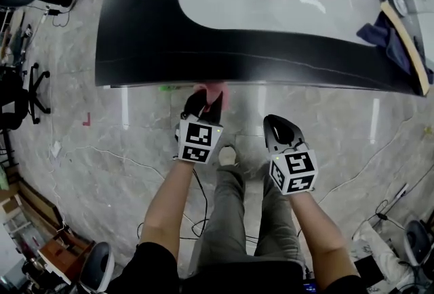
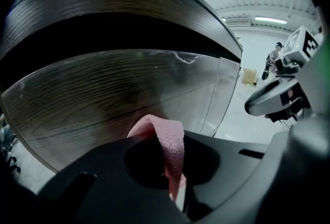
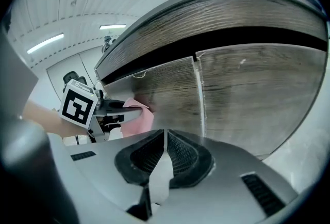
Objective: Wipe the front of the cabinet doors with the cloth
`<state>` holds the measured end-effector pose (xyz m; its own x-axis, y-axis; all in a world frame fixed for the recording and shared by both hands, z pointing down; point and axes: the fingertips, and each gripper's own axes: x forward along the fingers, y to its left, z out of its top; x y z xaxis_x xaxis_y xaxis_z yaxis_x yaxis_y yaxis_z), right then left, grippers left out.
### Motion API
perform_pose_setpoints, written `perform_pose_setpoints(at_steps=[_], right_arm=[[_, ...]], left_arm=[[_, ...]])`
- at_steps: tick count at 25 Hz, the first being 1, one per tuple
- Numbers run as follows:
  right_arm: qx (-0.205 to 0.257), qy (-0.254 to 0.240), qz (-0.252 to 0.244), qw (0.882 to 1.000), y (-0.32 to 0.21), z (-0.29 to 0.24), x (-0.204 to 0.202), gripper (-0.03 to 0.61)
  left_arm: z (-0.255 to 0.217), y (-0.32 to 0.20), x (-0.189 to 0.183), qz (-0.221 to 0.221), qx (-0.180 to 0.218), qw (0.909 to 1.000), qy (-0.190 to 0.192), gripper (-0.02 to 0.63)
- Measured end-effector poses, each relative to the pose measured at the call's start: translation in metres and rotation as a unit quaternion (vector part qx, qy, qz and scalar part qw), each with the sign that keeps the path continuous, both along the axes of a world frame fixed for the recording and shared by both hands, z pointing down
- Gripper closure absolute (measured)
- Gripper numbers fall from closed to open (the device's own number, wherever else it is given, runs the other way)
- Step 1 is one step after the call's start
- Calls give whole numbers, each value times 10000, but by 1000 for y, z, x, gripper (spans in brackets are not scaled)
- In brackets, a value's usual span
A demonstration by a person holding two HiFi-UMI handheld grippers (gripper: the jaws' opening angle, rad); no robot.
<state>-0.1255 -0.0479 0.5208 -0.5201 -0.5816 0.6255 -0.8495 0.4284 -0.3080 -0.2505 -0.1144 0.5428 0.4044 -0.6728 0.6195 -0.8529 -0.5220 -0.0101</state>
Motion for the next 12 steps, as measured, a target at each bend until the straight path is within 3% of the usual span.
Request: perform_pose_setpoints(at_steps=[12], right_arm=[[-8, 31, 368, 9993, 4, 4, 87, 535]], left_arm=[[0, -3, 122, 791, 26, 9967, 153, 601]])
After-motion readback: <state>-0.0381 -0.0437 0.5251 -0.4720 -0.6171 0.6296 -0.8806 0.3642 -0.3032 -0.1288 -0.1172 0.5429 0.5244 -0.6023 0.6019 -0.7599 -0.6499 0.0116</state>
